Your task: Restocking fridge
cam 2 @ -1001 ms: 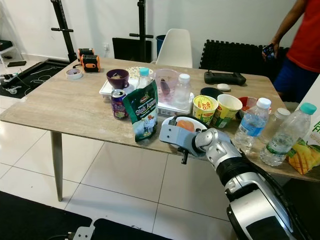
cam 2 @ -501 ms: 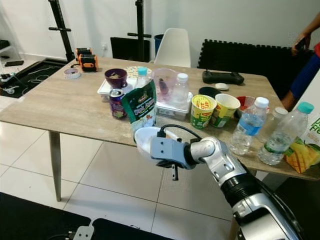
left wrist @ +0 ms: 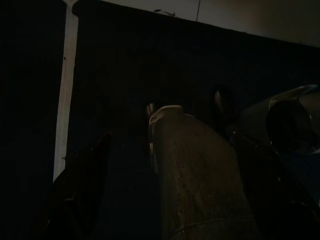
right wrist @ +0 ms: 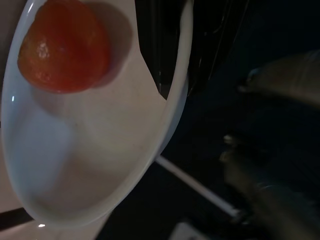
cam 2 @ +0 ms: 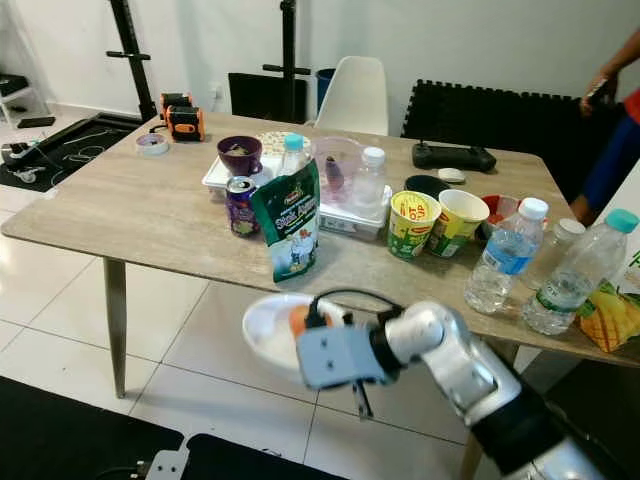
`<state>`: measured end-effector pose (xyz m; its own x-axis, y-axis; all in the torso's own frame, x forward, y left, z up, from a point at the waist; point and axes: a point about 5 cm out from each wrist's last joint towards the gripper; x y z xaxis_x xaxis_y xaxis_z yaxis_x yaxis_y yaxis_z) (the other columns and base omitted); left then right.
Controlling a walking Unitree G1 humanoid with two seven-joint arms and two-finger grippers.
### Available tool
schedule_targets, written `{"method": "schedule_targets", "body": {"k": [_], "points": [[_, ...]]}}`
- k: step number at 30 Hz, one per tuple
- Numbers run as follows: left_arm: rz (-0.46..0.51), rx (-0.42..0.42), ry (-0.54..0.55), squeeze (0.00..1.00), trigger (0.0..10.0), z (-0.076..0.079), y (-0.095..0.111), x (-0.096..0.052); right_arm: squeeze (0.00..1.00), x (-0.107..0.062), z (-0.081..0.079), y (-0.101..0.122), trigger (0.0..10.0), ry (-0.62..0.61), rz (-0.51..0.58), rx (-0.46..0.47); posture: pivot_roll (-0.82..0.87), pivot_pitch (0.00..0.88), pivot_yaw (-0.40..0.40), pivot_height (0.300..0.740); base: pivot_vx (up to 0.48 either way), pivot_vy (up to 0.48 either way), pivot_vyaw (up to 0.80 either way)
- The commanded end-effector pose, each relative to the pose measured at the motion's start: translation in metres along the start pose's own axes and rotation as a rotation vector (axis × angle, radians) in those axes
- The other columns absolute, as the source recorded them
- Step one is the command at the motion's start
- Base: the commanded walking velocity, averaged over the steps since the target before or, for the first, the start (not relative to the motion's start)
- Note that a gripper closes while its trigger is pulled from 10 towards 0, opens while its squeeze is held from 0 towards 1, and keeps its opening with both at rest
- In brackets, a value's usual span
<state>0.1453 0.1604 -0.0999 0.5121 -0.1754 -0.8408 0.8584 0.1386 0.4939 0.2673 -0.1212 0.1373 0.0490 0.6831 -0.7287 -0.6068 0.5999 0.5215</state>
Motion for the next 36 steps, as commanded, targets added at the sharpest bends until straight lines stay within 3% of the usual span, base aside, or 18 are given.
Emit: {"method": "schedule_targets", "body": {"k": [1,5,8,11,13,14,16,18,20,22,23,24,25,26,28,29,32,36], "points": [[-0.022,-0.004,-0.001,0.0,10.0,0.001,-0.006,-0.001,0.0,0.003,-0.003,0.003,0.0,0.011,-0.032,-0.045,-0.08,0.039,-0.036,0.74,0.0,0.0,0.0],[-0.021,0.0,0.0,0.0,10.0,0.001,-0.006,-0.001,0.0,0.017,-0.014,-0.007,0.0,0.031,-0.106,-0.069,-0.08,0.039,-0.036,0.74,0.0,0.0,0.0],[-0.02,-0.003,0.001,0.0,10.0,0.001,-0.006,-0.001,0.0,0.036,-0.036,-0.027,0.0,0.05,-0.182,-0.01,-0.08,0.039,-0.036,0.74,0.0,0.0,0.0],[-0.02,-0.004,0.001,0.0,10.0,0.001,-0.006,-0.001,0.0,0.04,-0.04,-0.033,0.0,0.044,-0.207,0.013,-0.08,0.039,-0.036,0.74,0.0,0.0,0.0],[-0.02,-0.005,0.0,0.0,10.0,0.001,-0.006,0.0,0.0,0.049,-0.051,-0.045,0.0,0.04,-0.237,0.074,-0.09,0.039,-0.039,0.74,0.0,0.0,0.0],[-0.019,-0.004,-0.001,0.0,10.0,0.002,-0.006,0.0,0.0,0.058,-0.066,-0.069,0.0,-0.012,-0.34,0.16,-0.08,0.04,-0.04,0.74,0.0,0.0,0.0],[-0.019,-0.003,0.0,0.0,10.0,0.001,-0.006,0.0,0.0,0.063,-0.078,-0.085,0.0,-0.052,-0.425,0.213,-0.08,0.04,-0.04,0.74,0.0,0.0,0.0],[-0.019,-0.003,0.001,0.0,10.0,0.001,-0.006,0.0,0.0,0.066,-0.083,-0.091,0.0,-0.079,-0.455,0.249,-0.08,0.04,-0.036,0.74,0.0,0.0,0.0],[-0.017,-0.002,0.002,0.0,10.0,0.001,-0.006,0.0,0.0,0.071,-0.098,-0.105,0.0,-0.203,-0.519,0.42,-0.08,0.04,-0.036,0.74,0.0,0.0,0.0],[-0.017,-0.002,0.002,0.0,10.0,0.001,-0.006,0.0,0.0,0.072,-0.102,-0.108,0.0,-0.238,-0.536,0.47,-0.08,0.04,-0.036,0.74,0.0,0.0,0.0],[-0.016,-0.001,0.004,0.0,10.0,0.001,-0.006,0.0,0.0,0.073,-0.111,-0.115,2.4,-0.304,-0.57,0.589,-0.08,0.039,-0.039,0.74,0.0,0.0,0.0],[-0.016,-0.001,0.004,0.0,10.0,0.001,-0.006,0.0,0.0,0.073,-0.111,-0.115,2.4,-0.304,-0.57,0.589,-0.08,0.039,-0.039,0.74,0.0,0.0,0.0],[-0.012,-0.005,0.009,0.0,10.0,0.001,-0.005,0.0,0.0,0.072,-0.129,-0.122,10.0,-0.367,-0.619,0.724,-0.08,0.039,-0.04,0.74,0.0,0.0,0.0],[-0.009,-0.008,0.013,0.0,10.0,0.0,-0.004,0.0,0.0,0.071,-0.144,-0.127,10.0,-0.408,-0.66,0.822,-0.08,0.039,-0.04,0.74,0.0,0.0,0.0],[-0.009,-0.008,0.013,0.0,10.0,0.0,-0.004,0.0,0.0,0.071,-0.144,-0.127,10.0,-0.408,-0.66,0.822,-0.08,0.039,-0.04,0.74,0.0,0.0,0.0],[-0.004,-0.017,0.026,0.0,10.0,-0.002,-0.004,-0.001,0.0,0.066,-0.182,-0.133,10.0,-0.497,-0.777,1.02,-0.08,0.041,-0.039,0.74,0.0,0.0,0.0],[-0.003,-0.019,0.032,0.0,10.0,-0.003,-0.004,-0.001,0.0,0.063,-0.197,-0.134,10.0,-0.536,-0.823,1.104,-0.08,0.041,-0.039,0.74,0.0,0.0,0.0],[0.0,-0.02,0.051,0.0,10.0,-0.007,-0.004,-0.002,0.0,0.056,-0.23,-0.134,10.0,-0.648,-0.929,1.326,-0.08,0.037,-0.035,0.74,0.0,0.0,0.0]]}}
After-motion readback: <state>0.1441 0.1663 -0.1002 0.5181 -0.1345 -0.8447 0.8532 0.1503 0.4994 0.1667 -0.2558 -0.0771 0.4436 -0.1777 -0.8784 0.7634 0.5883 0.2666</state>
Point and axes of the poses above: a point about 5 cm out from each wrist's last joint towards the gripper, its own x axis pointing out of the wrist towards the gripper, its own y axis along the axis of the wrist's last joint, z = x × y, and after that the axes turned 10 degrees about -x, right-handed
